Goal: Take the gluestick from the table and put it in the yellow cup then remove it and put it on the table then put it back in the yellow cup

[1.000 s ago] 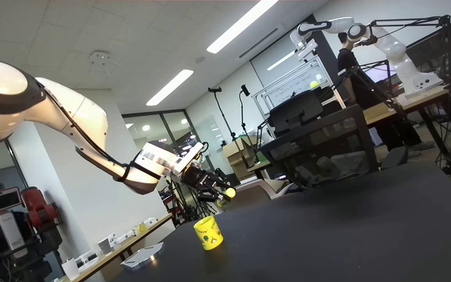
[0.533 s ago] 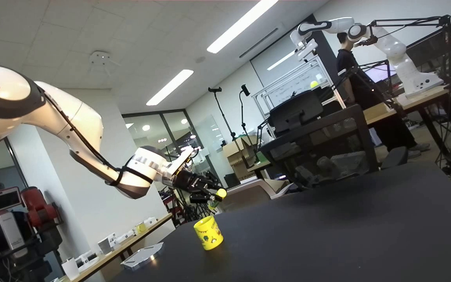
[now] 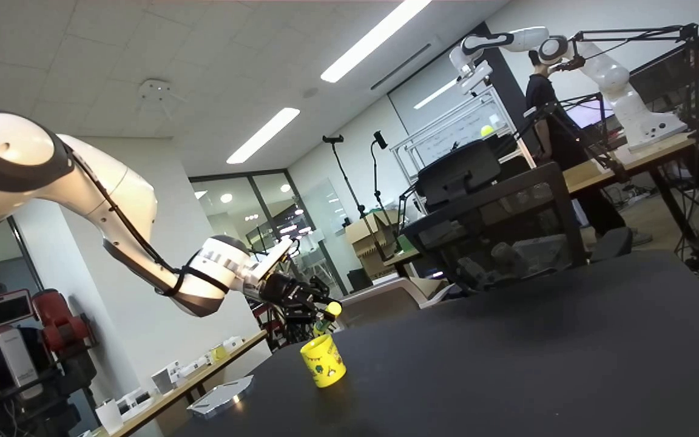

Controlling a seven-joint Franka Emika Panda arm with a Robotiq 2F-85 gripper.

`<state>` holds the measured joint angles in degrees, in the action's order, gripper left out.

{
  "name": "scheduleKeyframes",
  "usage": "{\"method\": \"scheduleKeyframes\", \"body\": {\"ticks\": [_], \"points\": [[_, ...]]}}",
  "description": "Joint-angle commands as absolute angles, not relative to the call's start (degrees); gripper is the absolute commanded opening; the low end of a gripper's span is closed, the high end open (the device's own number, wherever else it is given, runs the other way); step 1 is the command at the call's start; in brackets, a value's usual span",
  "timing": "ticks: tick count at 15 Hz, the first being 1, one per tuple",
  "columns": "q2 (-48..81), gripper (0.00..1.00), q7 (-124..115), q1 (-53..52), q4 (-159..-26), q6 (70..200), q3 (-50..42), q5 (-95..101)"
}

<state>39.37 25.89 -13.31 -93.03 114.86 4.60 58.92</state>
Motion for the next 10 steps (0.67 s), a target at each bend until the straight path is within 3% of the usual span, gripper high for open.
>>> {"method": "scheduleKeyframes", "body": {"ticks": [1,6,7,10], "points": [[39.5,0.34,25.8,-12.5,-92.8,114.4,5.5,59.4],[39.5,0.34,25.8,-12.4,-92.8,114.4,5.5,59.3],[39.5,0.09,25.8,-12.4,-92.8,114.4,5.5,59.3],[39.8,0.09,25.9,-13.2,-91.8,114.1,5.5,60.4]]}}
